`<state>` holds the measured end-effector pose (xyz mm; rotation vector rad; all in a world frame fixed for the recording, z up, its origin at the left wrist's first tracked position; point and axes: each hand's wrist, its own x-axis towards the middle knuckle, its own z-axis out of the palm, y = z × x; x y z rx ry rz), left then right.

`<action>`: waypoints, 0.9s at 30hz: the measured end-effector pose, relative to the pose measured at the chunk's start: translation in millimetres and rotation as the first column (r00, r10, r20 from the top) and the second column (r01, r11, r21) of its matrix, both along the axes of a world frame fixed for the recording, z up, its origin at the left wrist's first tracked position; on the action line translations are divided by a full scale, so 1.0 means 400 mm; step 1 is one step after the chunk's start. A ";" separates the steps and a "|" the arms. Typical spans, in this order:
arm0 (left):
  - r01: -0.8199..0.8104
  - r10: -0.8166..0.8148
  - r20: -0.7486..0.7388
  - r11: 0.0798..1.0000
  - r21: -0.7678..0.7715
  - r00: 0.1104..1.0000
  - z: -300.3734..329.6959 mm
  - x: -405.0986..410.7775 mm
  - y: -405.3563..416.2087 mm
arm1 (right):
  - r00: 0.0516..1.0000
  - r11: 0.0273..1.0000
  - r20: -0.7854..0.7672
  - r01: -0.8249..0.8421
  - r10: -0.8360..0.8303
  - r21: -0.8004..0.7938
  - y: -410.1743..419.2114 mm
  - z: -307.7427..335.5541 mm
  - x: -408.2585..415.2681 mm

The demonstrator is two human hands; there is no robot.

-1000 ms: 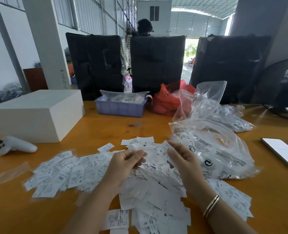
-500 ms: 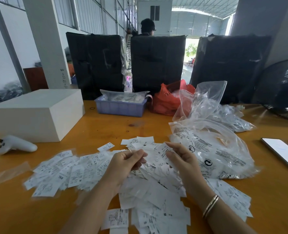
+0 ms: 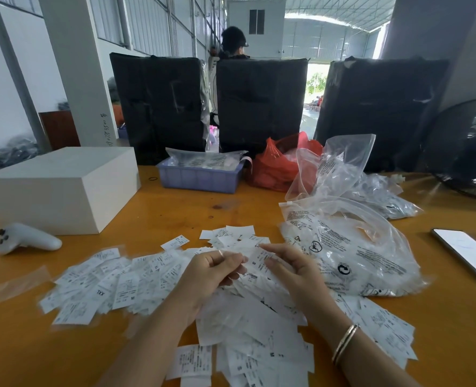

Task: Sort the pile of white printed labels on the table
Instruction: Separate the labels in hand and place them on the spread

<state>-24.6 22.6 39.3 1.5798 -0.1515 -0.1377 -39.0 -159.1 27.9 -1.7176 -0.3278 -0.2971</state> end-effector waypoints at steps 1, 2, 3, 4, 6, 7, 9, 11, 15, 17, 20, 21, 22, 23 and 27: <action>0.013 -0.013 0.001 1.000 0.009 1.000 -0.001 0.000 0.000 | 1.000 1.000 0.000 -0.016 0.016 0.001 0.002 0.001 -0.002; 0.027 -0.027 0.002 0.999 0.017 1.000 -0.002 0.000 -0.001 | 0.999 0.999 -0.002 -0.034 0.034 -0.002 0.004 0.001 -0.004; 0.037 -0.037 0.002 0.999 0.020 0.999 -0.003 -0.001 -0.002 | 0.999 0.999 0.000 -0.044 0.044 -0.017 0.006 0.000 -0.004; 0.038 -0.039 0.004 0.999 0.023 0.999 -0.004 -0.002 -0.004 | 0.999 0.998 0.005 -0.046 0.046 -0.039 0.007 -0.002 -0.005; 0.005 -0.006 0.018 1.000 0.027 1.000 -0.006 -0.001 -0.006 | 0.999 0.999 -0.001 -0.045 0.045 -0.021 0.009 -0.008 -0.003; -0.023 0.022 0.025 1.000 0.014 0.999 -0.006 0.001 -0.005 | 0.999 0.998 -0.019 -0.036 0.037 0.045 0.007 -0.009 -0.001; -0.082 0.083 0.025 0.996 -0.041 0.996 -0.004 0.005 -0.001 | 0.999 0.978 -0.040 0.000 0.008 0.207 -0.002 -0.007 0.001; -0.122 0.124 0.016 0.988 -0.091 0.992 0.001 0.007 0.004 | 0.999 0.954 -0.042 0.027 -0.015 0.298 -0.014 -0.003 0.003; -0.126 0.129 0.012 0.985 -0.114 0.992 0.003 0.006 0.003 | 0.997 0.959 -0.082 0.014 0.009 0.284 -0.014 -0.003 0.001; -0.113 0.116 0.018 0.987 -0.114 0.993 0.003 0.006 0.002 | 0.995 0.962 -0.102 0.009 0.019 0.273 -0.008 -0.005 0.002; -0.107 0.110 0.025 0.988 -0.115 0.994 0.001 0.007 0.003 | 0.996 0.971 -0.092 0.003 0.020 0.239 -0.006 -0.006 0.003; -0.105 0.109 0.024 0.987 -0.118 0.994 0.000 0.008 0.004 | 0.996 0.973 -0.088 0.002 0.019 0.231 -0.006 -0.006 0.003; -0.103 0.106 0.023 0.987 -0.121 0.994 0.000 0.008 0.004 | 0.996 0.975 -0.086 0.003 0.016 0.221 -0.007 -0.006 0.003; -0.100 0.103 0.022 0.988 -0.121 0.994 -0.001 0.008 0.003 | 0.996 0.978 -0.085 0.008 0.010 0.210 -0.006 -0.007 0.003; -0.093 0.097 0.039 0.991 -0.095 0.995 -0.002 0.009 0.001 | 0.994 0.978 -0.101 -0.013 0.035 0.209 0.001 -0.008 0.002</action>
